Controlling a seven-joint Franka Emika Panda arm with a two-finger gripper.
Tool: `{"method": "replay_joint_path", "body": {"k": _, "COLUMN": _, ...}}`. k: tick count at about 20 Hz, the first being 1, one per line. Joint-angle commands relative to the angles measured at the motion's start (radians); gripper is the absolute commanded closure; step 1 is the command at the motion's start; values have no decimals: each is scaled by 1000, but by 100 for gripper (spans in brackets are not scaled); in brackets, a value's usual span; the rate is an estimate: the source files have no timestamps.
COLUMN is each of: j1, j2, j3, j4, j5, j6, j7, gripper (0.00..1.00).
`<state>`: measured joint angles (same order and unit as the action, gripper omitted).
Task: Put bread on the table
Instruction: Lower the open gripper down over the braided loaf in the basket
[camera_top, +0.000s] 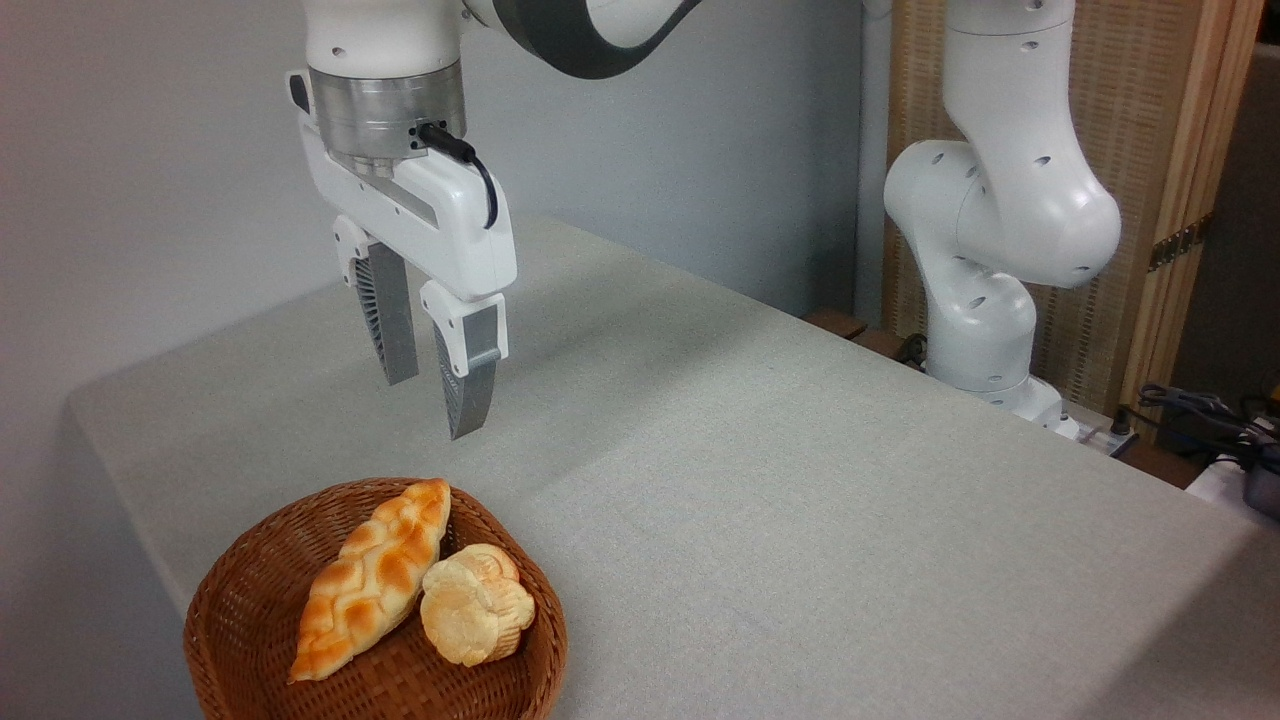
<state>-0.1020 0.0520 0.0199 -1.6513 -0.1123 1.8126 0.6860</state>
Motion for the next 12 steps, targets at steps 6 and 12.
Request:
{"method": "replay_joint_path", "body": {"k": 6, "j1": -5, "j2": 23, "j3": 2, "j4": -24, "j5": 6, "j6": 100, "j7": -5, "gripper": 0}}
{"method": "replay_joint_path", "body": {"k": 12, "j1": -5, "j2": 101, "j3": 2, "j4": -28, "j5": -6, "j6": 226, "j7": -26, "gripper": 0}}
